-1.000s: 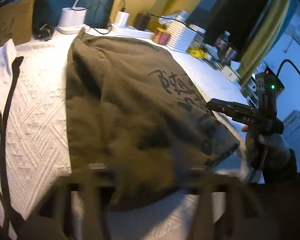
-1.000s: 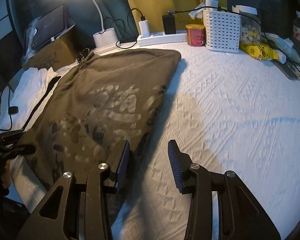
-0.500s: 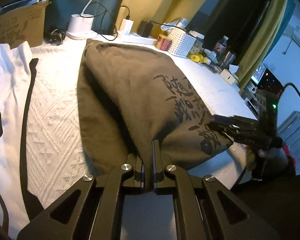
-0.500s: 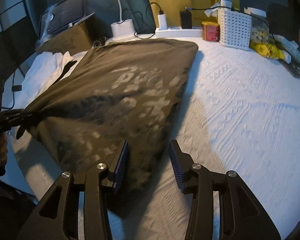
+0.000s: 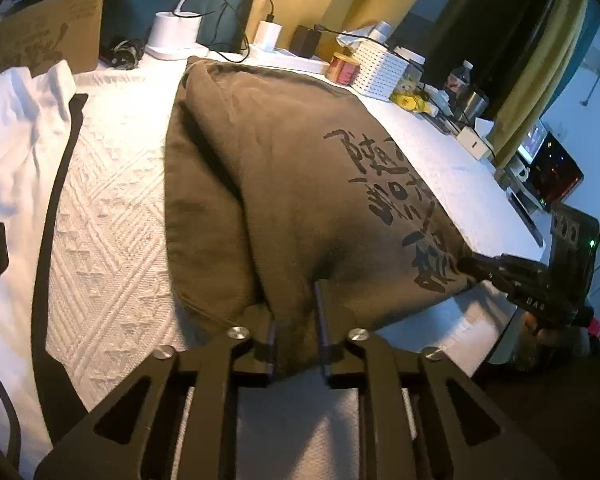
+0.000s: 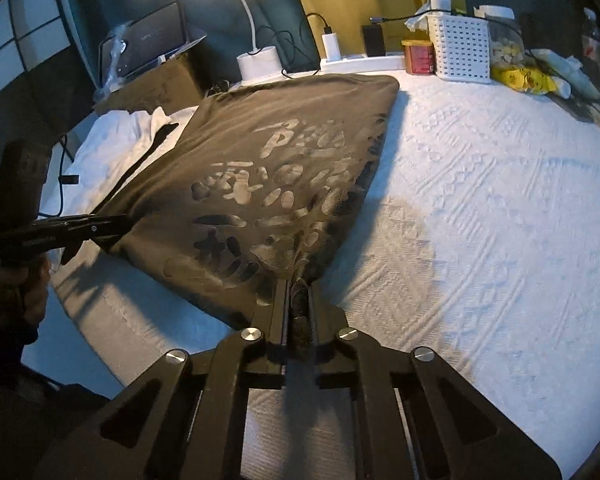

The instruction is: Fold small clothes

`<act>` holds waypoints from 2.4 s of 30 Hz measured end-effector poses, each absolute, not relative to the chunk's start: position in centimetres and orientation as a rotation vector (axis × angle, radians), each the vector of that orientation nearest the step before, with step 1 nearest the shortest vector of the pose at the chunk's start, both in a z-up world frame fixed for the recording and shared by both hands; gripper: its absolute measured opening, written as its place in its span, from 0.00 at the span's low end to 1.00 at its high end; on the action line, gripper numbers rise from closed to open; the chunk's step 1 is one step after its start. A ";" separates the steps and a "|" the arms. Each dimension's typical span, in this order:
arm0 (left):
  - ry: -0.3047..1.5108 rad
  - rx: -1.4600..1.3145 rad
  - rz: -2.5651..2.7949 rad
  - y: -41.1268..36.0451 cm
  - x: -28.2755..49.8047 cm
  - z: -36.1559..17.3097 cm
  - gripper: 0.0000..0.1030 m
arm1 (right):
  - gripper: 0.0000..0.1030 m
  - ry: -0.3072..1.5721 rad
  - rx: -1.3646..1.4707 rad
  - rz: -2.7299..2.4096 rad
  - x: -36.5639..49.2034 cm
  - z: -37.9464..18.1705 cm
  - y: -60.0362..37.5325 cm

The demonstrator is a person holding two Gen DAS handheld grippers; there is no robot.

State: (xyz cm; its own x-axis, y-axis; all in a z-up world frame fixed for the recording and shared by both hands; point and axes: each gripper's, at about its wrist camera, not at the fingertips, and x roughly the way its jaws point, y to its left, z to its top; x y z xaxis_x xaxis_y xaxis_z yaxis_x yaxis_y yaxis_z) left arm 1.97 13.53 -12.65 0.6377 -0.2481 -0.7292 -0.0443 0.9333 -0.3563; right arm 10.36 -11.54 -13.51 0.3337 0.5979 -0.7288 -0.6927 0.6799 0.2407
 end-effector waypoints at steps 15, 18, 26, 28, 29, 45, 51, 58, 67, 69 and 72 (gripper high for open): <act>0.909 -0.329 -0.186 8.9 0.4 -12.5 0.55 | 0.08 0.921 -0.130 0.752 8.0 -13.5 -17.6; 0.918 -0.290 -0.175 7.8 0.5 -12.7 0.55 | 0.08 0.916 -0.110 0.748 7.7 -13.7 -17.9; 0.931 -0.251 -0.157 7.1 0.2 -12.7 0.57 | 0.08 0.909 -0.126 0.746 6.9 -13.6 -18.0; 0.941 -0.238 -0.164 6.8 -0.1 -12.7 0.58 | 0.08 0.906 -0.152 0.748 6.5 -13.5 -18.0; 0.949 -0.229 -0.173 6.6 -0.1 -12.7 0.58 | 0.08 0.901 -0.177 0.748 6.2 -13.3 -18.0; 0.901 -0.281 -0.120 8.3 1.4 -11.2 0.71 | 0.26 0.954 -0.213 0.754 6.8 -12.9 -18.5; 0.889 -0.263 -0.095 9.0 3.8 -10.8 0.71 | 0.26 0.950 -0.193 0.741 8.2 -12.2 -18.3; 0.878 -0.229 -0.072 10.4 7.2 -10.2 0.71 | 0.26 0.931 -0.178 0.728 11.5 -11.4 -17.3; 0.867 -0.203 -0.059 12.4 11.3 -10.2 0.71 | 0.26 0.915 -0.181 0.705 16.9 -11.5 -15.3; 0.869 -0.199 -0.051 13.0 12.2 -10.3 0.71 | 0.26 0.917 -0.179 0.704 17.9 -11.7 -15.1; 0.869 -0.208 -0.041 13.9 13.6 -10.5 0.71 | 0.26 0.922 -0.177 0.702 19.4 -12.0 -14.7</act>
State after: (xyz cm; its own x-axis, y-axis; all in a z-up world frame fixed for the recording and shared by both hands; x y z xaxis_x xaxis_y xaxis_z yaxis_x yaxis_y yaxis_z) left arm 13.60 13.89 -10.45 0.6460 -0.1200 -0.7539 -0.0493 0.9790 -0.1980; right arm 19.39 -14.73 -11.95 0.4018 0.4793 -0.7803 -0.6249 0.7663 0.1490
